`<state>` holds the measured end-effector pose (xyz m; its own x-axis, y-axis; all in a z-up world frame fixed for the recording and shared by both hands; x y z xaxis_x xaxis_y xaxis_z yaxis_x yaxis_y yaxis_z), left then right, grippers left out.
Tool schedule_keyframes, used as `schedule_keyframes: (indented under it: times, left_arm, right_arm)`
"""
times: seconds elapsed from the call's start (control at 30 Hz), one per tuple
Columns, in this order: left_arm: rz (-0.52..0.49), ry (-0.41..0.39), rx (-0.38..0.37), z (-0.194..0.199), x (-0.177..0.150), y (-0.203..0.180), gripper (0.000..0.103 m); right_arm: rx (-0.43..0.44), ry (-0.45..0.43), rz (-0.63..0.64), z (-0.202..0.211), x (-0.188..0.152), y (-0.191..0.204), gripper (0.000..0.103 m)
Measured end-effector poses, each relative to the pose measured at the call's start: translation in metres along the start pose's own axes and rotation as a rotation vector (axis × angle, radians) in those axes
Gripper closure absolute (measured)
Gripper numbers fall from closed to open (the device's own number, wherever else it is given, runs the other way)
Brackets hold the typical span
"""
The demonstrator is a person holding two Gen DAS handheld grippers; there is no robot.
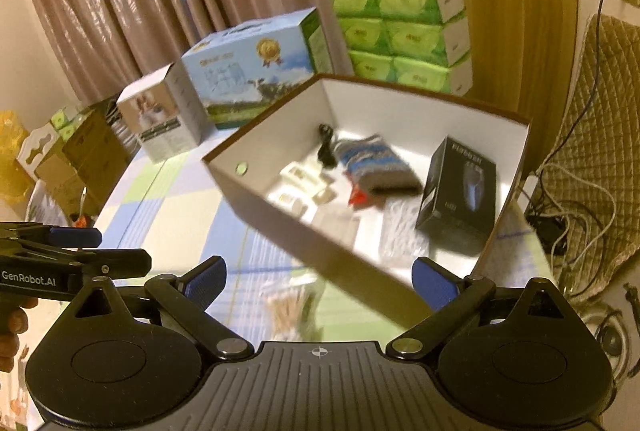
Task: Organize objects
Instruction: 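Withdraw both tools from the box toward the purple tube and cotton swabs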
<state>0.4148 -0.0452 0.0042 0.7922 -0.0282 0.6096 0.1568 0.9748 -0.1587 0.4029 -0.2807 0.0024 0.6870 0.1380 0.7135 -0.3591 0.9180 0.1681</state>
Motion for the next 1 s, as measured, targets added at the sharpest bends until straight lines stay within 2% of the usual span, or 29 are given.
schedule_keyframes:
  times: [0.53,1.0]
  left_arm:
    - [0.048,0.063,0.062,0.024,-0.060,0.053,0.006]
    - [0.107,0.083,0.111,0.021,-0.087,0.082,0.006]
  right_arm:
    - [0.010,0.080,0.013,0.002,-0.044,0.048,0.006]
    - [0.018,0.166,0.047,-0.022,-0.069,0.074,0.006]
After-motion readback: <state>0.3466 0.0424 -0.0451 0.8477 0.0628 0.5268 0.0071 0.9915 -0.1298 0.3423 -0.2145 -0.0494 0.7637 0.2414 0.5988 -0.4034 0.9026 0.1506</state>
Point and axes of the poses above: each gripper's, at about its wrist camera, not at the fingertips, and z roughly against the way its jaws point, y to its left, x to its top, the point moved 2 cm from there along -z, roughly the way its jaws point, and after that the axes turned 7 degrees about z, right-handed, at the moved point
